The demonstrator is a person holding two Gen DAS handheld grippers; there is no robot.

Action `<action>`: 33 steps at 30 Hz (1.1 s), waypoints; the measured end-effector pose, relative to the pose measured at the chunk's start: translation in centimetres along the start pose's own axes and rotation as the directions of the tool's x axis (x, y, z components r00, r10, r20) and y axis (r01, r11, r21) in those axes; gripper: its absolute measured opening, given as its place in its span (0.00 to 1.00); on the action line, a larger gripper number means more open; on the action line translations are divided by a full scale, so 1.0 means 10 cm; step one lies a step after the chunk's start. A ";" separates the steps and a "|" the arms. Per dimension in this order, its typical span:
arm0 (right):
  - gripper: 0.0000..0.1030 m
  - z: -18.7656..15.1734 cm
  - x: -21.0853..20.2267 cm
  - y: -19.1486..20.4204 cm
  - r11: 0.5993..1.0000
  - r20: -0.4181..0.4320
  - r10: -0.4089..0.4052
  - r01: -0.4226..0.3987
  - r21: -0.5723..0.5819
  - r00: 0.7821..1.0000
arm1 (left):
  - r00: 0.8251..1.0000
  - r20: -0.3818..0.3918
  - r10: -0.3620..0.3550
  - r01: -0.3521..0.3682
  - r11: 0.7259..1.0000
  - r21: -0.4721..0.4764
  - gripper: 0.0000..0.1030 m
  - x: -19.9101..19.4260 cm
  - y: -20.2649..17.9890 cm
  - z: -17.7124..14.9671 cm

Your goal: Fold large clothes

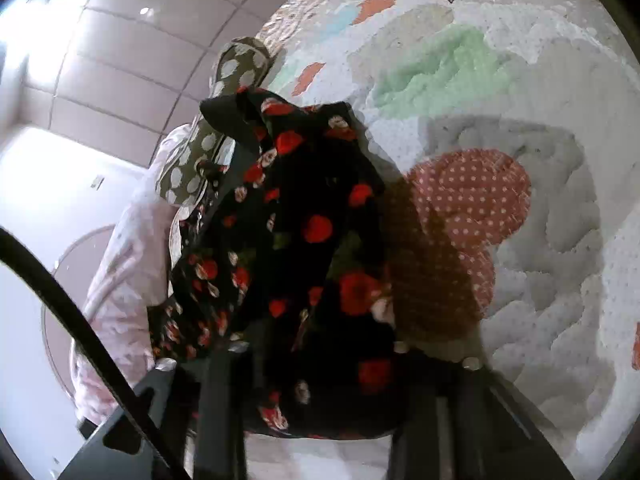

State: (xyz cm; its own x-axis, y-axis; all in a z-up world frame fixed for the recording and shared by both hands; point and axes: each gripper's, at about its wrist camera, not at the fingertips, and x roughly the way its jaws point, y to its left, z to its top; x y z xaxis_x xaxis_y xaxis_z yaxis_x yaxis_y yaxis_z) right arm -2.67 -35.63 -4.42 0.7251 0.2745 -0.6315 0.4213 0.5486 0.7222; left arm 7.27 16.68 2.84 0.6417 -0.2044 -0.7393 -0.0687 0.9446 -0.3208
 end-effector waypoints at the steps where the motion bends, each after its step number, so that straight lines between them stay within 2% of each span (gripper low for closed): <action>1: 0.28 0.03 -0.04 0.14 0.999 0.010 -0.031 0.031 -0.019 0.999 | 1.000 0.019 0.021 -0.021 0.999 -0.024 0.86 -0.01 0.14 0.03; 4: 0.25 0.05 -0.18 0.80 0.987 0.073 -0.057 0.067 -0.144 0.996 | 0.996 0.062 0.059 -0.051 0.991 -0.127 0.86 -0.07 0.58 0.12; 8: 0.23 -0.24 -0.11 1.97 0.928 0.124 -0.010 0.055 -0.368 0.992 | 0.994 0.090 0.069 -0.045 0.969 -0.242 0.86 -0.17 1.10 0.22; 11: 0.22 -0.78 0.27 2.79 0.841 0.071 0.055 -0.008 -0.541 0.996 | 0.981 0.133 0.142 -0.099 0.954 -0.284 0.86 -0.27 1.38 0.28; 13: 0.22 -1.23 0.70 3.16 0.771 -0.019 0.064 -0.062 -0.634 0.998 | 0.971 0.152 0.187 -0.133 0.942 -0.309 0.86 -0.32 1.53 0.29; 14: 0.22 -1.46 0.98 3.27 0.735 -0.068 0.041 -0.077 -0.674 0.997 | 0.968 0.154 0.198 -0.140 0.936 -0.322 0.86 -0.33 1.60 0.30; 16: 0.22 -1.85 1.52 3.34 0.669 -0.150 -0.043 -0.083 -0.739 0.988 | 0.967 0.151 0.203 -0.140 0.927 -0.348 0.86 -0.33 1.72 0.29; 18: 0.23 -2.10 1.99 3.23 0.657 -0.248 -0.125 -0.107 -0.746 0.961 | 0.970 0.143 0.196 -0.131 0.919 -0.373 0.86 -0.33 1.84 0.28; 19: 0.23 -2.16 2.06 3.18 0.650 -0.243 -0.129 -0.103 -0.753 0.961 | 0.972 0.138 0.192 -0.126 0.915 -0.383 0.86 -0.32 1.88 0.28; 24: 0.33 -2.11 1.94 3.20 0.643 -0.270 -0.091 -0.150 -0.751 0.959 | 0.980 0.130 0.152 -0.091 0.916 -0.390 0.86 -0.27 1.84 0.28; 26: 0.40 -2.14 1.85 3.21 0.627 -0.281 -0.092 -0.164 -0.762 0.955 | 0.980 0.137 0.143 -0.086 0.930 -0.357 0.86 -0.25 1.72 0.30; 29: 0.54 -2.18 1.69 3.28 0.617 -0.344 -0.055 -0.239 -0.750 0.937 | 0.981 0.148 0.124 -0.071 0.945 -0.320 0.86 -0.27 1.59 0.28; 31: 0.57 -2.19 1.51 3.32 0.605 -0.389 -0.018 -0.300 -0.738 0.921 | 0.985 0.149 0.083 -0.031 0.947 -0.321 0.86 -0.28 1.53 0.27; 33: 0.57 -2.08 1.24 3.34 0.595 -0.396 0.031 -0.335 -0.731 0.918 | 0.988 0.153 0.014 0.037 0.945 -0.324 0.86 -0.33 1.45 0.26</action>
State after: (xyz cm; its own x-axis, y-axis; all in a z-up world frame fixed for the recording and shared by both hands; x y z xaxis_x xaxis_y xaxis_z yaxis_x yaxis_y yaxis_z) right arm 9.02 2.53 5.99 0.4632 0.5814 -0.6689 -0.3905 0.8114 0.4348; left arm 6.18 31.72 2.14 0.7501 -0.1495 -0.6442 -0.2889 0.8022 -0.5226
